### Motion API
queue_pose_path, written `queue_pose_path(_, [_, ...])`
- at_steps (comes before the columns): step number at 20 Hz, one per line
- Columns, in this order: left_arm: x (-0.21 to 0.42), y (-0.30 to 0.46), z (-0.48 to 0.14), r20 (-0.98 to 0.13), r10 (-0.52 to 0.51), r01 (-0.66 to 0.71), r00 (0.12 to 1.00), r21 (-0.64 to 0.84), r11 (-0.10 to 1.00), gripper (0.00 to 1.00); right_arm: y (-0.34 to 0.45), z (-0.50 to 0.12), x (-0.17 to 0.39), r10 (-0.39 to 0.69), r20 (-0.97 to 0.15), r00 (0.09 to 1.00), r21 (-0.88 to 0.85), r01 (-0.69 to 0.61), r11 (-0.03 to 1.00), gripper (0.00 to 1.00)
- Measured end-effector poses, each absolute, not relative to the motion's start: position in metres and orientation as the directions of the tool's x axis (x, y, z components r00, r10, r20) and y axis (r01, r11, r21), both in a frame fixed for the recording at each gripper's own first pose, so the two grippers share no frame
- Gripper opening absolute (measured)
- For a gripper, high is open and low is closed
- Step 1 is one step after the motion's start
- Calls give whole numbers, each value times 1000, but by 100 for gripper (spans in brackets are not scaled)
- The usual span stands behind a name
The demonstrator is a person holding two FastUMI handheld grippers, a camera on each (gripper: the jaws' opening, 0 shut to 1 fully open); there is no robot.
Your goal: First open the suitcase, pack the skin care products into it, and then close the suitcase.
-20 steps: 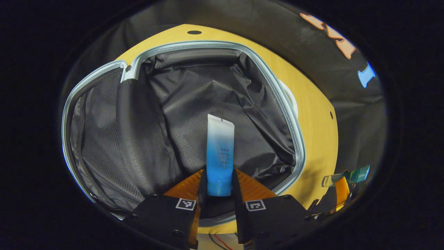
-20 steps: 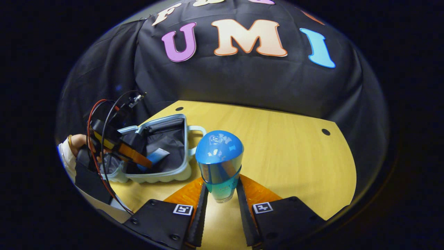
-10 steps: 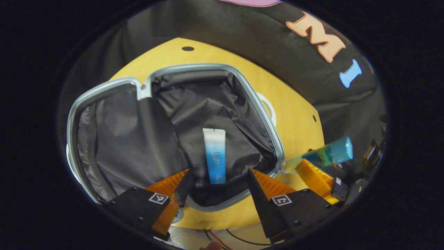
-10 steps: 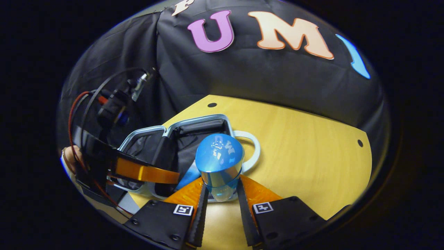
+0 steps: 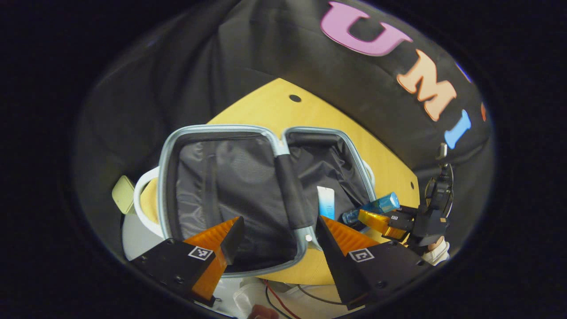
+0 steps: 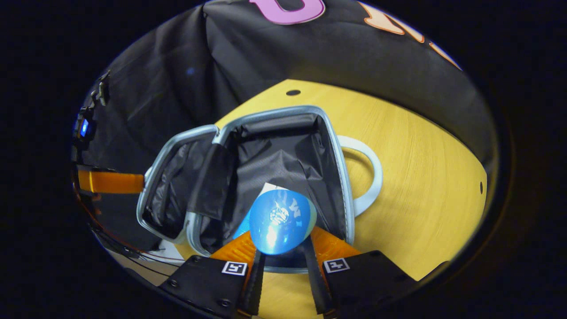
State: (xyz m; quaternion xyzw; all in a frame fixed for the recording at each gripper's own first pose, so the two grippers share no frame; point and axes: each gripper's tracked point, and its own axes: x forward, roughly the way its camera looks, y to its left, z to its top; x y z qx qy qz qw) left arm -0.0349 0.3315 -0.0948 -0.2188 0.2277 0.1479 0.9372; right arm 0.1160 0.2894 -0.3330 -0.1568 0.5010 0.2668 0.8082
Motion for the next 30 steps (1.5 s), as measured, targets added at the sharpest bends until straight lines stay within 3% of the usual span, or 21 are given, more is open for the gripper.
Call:
queue_pose_path(13, [-199, 438, -95, -490, 370, -596, 789, -463, 657, 95, 320, -377, 147, 177, -915, 361, -55, -549, 834, 48])
queue_pose_path(19, [-211, 467, -110, -539, 399, -659, 742, -478, 580, 95, 327, -388, 138, 152, -913, 378, -115, -598, 793, 46])
queue_pose_path(21, [-208, 473, -121, -551, 383, -660, 742, -494, 567, 95, 336, -379, 137, 196, -903, 382, -78, -595, 800, 61])
queue_pose_path(22, [-204, 477, -128, -556, 373, -658, 743, -502, 562, 95, 339, -372, 139, 218, -892, 395, -65, -591, 804, 64])
queue_pose_path(25, [-191, 483, -137, -557, 313, -623, 770, -548, 559, 95, 340, -339, 147, 264, -844, 466, -55, -565, 824, 99])
queue_pose_path(30, [-174, 489, -152, -585, 246, -611, 773, -583, 535, 86, 316, -270, 152, 292, -746, 598, -7, -445, 895, 96])
